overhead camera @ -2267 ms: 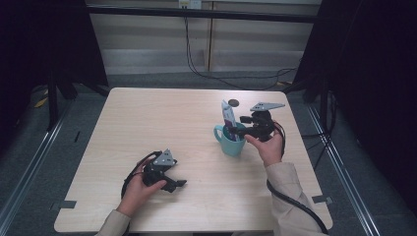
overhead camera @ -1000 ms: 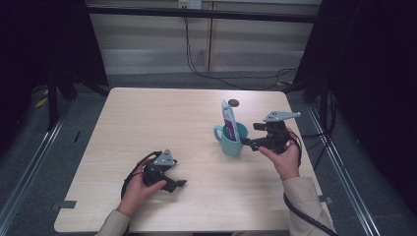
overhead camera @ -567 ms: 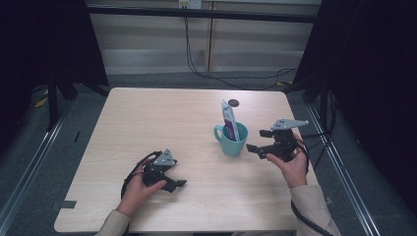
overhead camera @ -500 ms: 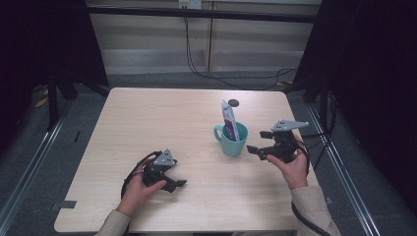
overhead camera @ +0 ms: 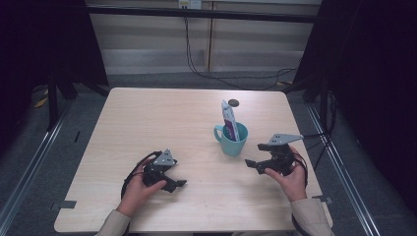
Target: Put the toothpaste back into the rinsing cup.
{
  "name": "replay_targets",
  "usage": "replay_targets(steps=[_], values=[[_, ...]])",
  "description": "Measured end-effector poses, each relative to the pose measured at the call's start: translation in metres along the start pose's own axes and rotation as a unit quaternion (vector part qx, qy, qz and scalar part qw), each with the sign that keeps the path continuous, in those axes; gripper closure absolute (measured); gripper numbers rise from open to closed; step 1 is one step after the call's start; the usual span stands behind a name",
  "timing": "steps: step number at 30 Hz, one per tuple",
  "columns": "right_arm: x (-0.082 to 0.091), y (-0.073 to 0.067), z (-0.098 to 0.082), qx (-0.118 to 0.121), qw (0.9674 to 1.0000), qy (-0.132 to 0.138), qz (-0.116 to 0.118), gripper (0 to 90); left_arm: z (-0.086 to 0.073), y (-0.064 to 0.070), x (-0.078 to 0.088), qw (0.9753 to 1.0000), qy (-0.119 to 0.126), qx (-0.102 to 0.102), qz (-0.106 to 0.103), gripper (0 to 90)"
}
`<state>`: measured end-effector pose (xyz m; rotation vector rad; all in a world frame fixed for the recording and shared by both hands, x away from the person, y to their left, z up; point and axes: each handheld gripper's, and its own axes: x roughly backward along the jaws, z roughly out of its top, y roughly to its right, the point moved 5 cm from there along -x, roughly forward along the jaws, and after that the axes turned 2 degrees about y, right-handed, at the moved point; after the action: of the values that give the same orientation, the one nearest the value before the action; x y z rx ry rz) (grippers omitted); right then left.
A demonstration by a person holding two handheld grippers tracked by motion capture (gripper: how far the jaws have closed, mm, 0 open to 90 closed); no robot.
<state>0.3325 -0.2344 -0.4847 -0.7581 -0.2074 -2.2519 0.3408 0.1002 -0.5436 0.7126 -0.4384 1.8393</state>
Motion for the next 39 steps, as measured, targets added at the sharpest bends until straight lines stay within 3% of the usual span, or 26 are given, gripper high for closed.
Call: replay_targets(steps=[14,33,39], values=[[-0.012,-0.012,-0.030,0.007,0.9995,-0.032,0.000,15.2,0.000,0.000,0.000,1.0000,0.000,0.000,0.000,15.0],[-0.017,-0.012,-0.061,0.013,0.9978,-0.062,-0.020,15.1,0.000,0.000,0.000,1.0000,0.001,0.000,0.000,15.0],[-0.016,-0.012,-0.064,0.013,0.9983,-0.052,-0.021,14.3,0.000,0.000,0.000,1.0000,0.000,0.001,0.000,15.0]])
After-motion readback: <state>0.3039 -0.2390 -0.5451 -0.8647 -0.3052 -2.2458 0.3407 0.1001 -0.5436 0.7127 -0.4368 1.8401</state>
